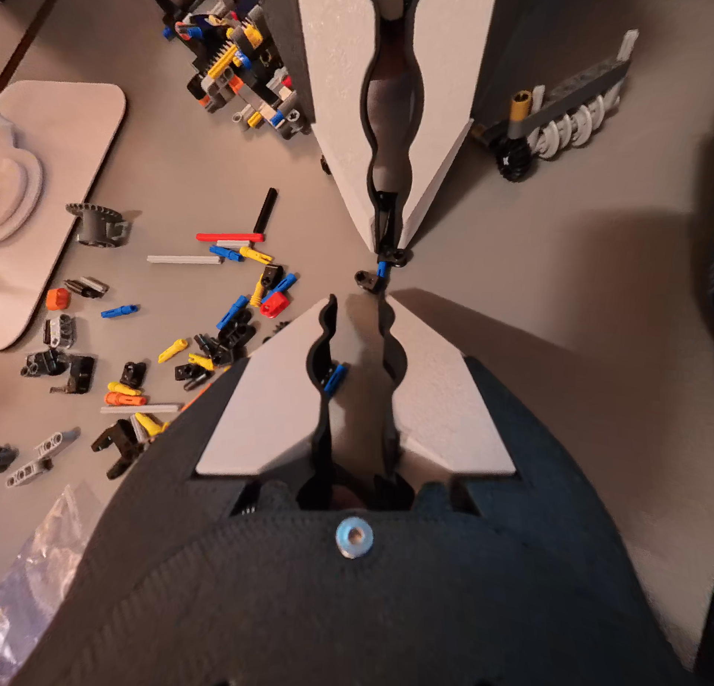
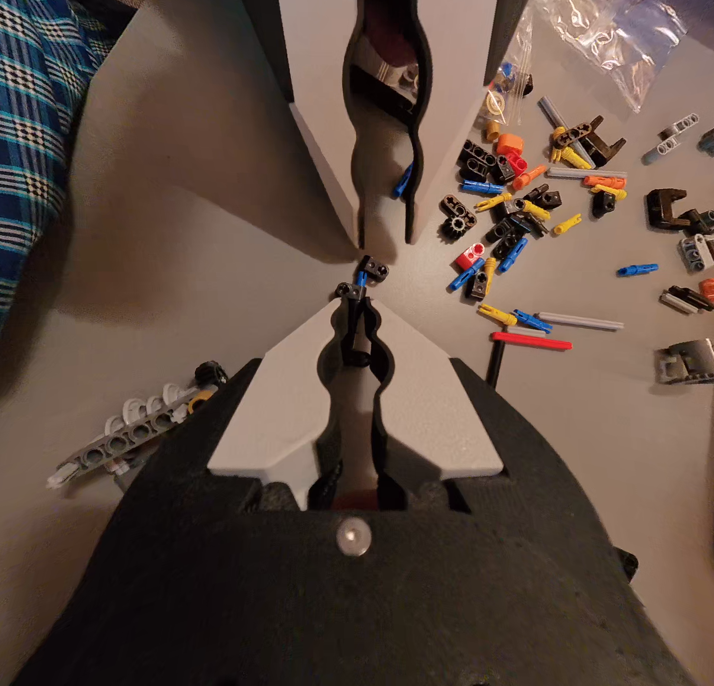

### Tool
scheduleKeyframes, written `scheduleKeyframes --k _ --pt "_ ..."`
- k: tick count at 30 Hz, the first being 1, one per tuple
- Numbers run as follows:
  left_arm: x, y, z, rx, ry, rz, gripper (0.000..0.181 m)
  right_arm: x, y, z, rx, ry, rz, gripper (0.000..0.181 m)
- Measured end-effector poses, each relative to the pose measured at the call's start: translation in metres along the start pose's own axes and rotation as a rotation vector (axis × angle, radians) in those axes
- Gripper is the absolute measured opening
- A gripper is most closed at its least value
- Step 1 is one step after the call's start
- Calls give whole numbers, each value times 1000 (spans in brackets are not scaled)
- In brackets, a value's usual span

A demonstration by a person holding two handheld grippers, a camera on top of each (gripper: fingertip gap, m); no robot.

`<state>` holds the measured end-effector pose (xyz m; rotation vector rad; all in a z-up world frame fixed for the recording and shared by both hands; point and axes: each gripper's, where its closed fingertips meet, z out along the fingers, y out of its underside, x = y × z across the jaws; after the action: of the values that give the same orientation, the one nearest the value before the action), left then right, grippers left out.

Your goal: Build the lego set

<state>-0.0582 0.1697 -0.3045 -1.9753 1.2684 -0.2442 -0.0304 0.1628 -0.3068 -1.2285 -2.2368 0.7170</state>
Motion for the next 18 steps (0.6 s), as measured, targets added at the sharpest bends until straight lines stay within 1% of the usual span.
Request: scheduleKeyframes --k 4,9,18 --pt "6 -2 6 -4 68 68 24 0 -1 0 9 -4 6 4" --pt "6 -4 10 -5 99 78 15 0 -2 1 15 -5 6 5" --pt "8 -4 10 25 77 35 13 0 -3 2 12 -1 10 4"
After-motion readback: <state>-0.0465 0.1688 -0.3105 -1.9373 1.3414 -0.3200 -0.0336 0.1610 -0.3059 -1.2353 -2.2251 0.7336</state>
